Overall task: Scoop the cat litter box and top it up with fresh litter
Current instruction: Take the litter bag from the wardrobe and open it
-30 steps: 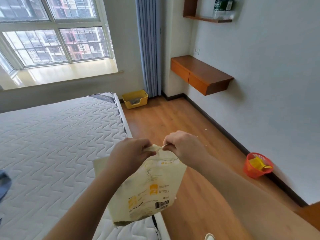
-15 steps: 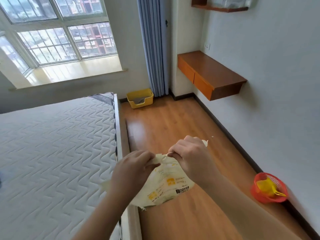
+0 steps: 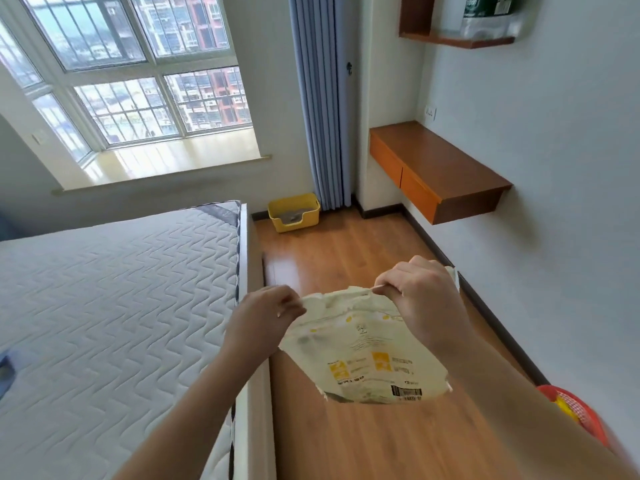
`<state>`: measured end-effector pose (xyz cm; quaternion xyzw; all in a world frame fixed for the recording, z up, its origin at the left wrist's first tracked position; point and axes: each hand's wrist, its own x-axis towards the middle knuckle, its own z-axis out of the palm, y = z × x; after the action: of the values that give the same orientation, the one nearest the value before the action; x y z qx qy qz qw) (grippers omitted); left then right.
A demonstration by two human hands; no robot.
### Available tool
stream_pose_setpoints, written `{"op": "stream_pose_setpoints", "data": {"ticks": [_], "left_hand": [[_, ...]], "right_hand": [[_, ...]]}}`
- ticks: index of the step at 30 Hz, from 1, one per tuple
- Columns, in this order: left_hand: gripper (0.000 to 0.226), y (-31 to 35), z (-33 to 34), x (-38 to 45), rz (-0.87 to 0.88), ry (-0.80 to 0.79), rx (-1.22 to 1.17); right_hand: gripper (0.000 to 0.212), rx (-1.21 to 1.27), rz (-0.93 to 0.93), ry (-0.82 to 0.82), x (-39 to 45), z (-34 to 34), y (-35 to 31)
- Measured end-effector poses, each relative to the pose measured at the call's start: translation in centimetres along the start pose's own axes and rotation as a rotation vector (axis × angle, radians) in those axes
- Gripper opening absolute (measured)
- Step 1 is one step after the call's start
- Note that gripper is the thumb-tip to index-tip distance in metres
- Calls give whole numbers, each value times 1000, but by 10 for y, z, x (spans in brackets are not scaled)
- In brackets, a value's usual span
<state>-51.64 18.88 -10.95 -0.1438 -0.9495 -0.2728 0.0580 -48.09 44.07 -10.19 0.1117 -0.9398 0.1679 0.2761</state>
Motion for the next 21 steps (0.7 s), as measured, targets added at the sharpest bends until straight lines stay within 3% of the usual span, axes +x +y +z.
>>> {"op": "stream_pose_setpoints", "data": {"ticks": [2,8,15,21], "left_hand": [[9,-1,0,12,10,61,-16],[1,-22,-6,61,95,99,-29],[6,-73,-23,132,219,169,42],[9,-112,-38,203,223,150,72]], "right_hand": [[3,-10,10,-10,12,3,5],[9,-22,61,-77,47,38,25],[15,58,125,-179,116,104,26],[18,21,66,-243,190,145,10]]}}
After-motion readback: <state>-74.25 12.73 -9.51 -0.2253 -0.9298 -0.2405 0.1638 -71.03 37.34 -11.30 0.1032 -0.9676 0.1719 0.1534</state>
